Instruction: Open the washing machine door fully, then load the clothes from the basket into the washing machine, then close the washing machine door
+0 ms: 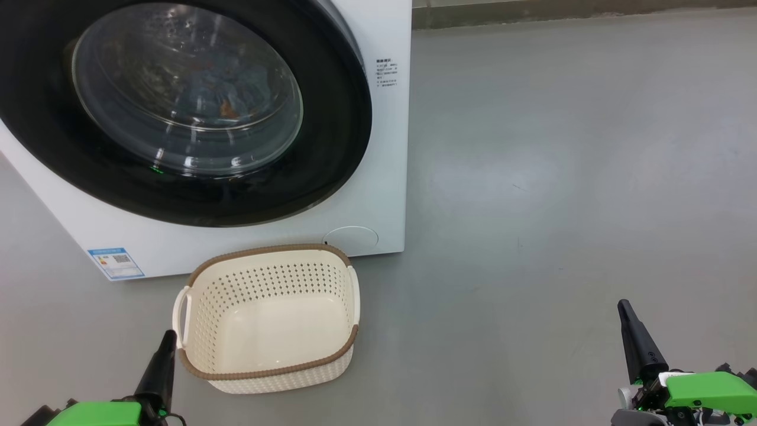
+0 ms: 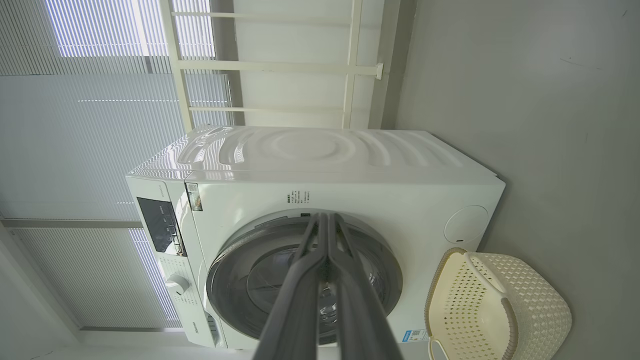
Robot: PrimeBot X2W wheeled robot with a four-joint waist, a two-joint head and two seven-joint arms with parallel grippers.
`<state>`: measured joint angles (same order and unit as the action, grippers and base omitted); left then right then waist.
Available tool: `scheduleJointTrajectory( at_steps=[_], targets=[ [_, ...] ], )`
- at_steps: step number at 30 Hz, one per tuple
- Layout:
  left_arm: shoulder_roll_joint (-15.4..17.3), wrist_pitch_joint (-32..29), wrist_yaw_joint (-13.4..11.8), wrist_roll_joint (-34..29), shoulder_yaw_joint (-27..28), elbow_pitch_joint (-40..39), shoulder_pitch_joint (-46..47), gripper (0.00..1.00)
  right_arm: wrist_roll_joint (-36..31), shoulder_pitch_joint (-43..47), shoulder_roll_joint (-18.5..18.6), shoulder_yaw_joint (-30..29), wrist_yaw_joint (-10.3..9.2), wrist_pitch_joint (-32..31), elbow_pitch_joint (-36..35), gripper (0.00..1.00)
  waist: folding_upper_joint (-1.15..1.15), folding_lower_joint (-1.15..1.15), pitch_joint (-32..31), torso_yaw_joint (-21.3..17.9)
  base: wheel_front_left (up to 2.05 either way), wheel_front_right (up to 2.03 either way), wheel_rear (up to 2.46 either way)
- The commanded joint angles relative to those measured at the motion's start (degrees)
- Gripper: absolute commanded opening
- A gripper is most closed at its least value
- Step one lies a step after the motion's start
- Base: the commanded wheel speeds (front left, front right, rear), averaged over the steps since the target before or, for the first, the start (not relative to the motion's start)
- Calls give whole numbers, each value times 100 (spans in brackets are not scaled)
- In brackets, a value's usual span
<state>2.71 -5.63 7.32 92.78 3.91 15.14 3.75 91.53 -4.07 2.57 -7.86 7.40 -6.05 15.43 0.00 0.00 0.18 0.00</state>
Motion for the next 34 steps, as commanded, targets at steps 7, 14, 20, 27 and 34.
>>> scheduleJointTrajectory(
  at_steps=[7, 14, 20, 27, 34],
  targets=[
    [64, -35, 16, -9, 199, -112, 238, 0, 58, -212, 32, 128, 9, -49, -141, 0, 0, 0, 0, 0, 0, 0, 0],
    [60, -41, 16, -15, 205, -112, 238, 0, 58, -212, 32, 128, 9, -49, -141, 0, 0, 0, 0, 0, 0, 0, 0],
    [56, -45, 16, -19, 210, -111, 239, 0, 58, -212, 31, 128, 9, -49, -141, 0, 0, 0, 0, 0, 0, 0, 0],
    [53, -49, 17, -23, 216, -111, 239, 0, 58, -212, 31, 128, 9, -49, -141, 0, 0, 0, 0, 0, 0, 0, 0],
    [49, -53, 17, -28, 221, -111, 240, 0, 58, -212, 31, 128, 9, -49, -141, 0, 0, 0, 0, 0, 0, 0, 0]
  ],
)
